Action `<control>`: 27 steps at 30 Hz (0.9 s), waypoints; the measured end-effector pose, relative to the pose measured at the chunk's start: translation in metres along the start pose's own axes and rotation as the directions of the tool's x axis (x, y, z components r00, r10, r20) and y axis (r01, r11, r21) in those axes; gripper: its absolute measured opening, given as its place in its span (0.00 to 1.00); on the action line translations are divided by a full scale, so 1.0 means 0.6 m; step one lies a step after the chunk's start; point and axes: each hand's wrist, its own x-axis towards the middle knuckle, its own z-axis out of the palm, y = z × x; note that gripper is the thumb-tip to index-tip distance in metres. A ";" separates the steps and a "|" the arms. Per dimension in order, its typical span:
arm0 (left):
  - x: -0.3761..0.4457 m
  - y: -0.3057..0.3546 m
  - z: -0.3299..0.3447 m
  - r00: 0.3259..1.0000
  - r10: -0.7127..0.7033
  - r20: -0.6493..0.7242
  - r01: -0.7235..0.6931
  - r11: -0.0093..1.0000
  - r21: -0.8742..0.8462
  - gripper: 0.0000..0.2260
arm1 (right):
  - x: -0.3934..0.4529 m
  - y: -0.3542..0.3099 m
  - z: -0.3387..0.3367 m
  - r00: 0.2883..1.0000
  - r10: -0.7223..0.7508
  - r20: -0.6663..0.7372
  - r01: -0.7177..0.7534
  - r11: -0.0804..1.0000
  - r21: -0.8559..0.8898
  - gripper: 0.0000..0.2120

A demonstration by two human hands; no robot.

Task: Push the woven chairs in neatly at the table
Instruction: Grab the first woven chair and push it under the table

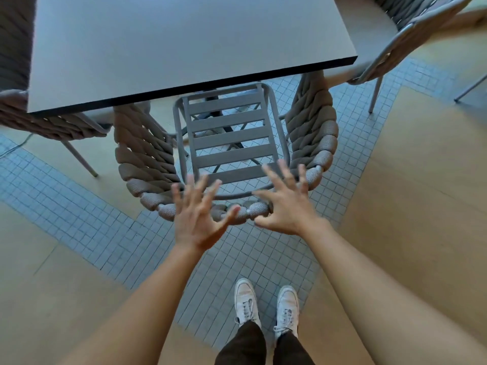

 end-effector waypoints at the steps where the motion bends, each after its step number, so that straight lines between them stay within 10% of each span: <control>1: -0.007 -0.001 0.001 0.971 -0.223 -0.089 0.216 0.973 -0.078 0.37 | -0.011 -0.005 0.006 0.977 0.132 -0.165 -0.106 0.981 0.160 0.38; 2: -0.011 0.002 0.002 0.863 -0.493 -0.112 0.461 0.858 -0.225 0.42 | -0.017 -0.013 0.013 0.898 0.346 -0.271 -0.241 0.904 0.353 0.43; 4: -0.005 0.014 0.001 0.449 -0.883 0.134 0.765 0.302 -0.569 0.52 | -0.011 -0.036 0.029 0.614 0.774 -0.155 -0.467 0.514 0.719 0.53; 5: 0.004 0.023 -0.004 0.271 -0.905 0.329 0.732 -0.028 -0.681 0.54 | 0.000 -0.046 0.033 0.482 0.876 0.027 -0.491 0.244 0.836 0.56; 7: 0.021 0.036 -0.012 0.195 -0.797 0.572 0.466 -0.438 -0.769 0.40 | 0.023 -0.061 0.034 0.366 0.867 0.338 -0.319 -0.225 0.921 0.55; 9: 0.031 0.039 -0.012 0.200 -0.777 0.598 0.381 -0.500 -0.778 0.23 | 0.035 -0.063 0.036 0.332 0.856 0.397 -0.153 -0.367 0.918 0.48; 27: 0.016 0.041 -0.012 0.212 -0.776 0.594 0.312 -0.522 -0.794 0.22 | 0.025 -0.052 0.047 0.336 0.824 0.457 -0.176 -0.421 0.890 0.36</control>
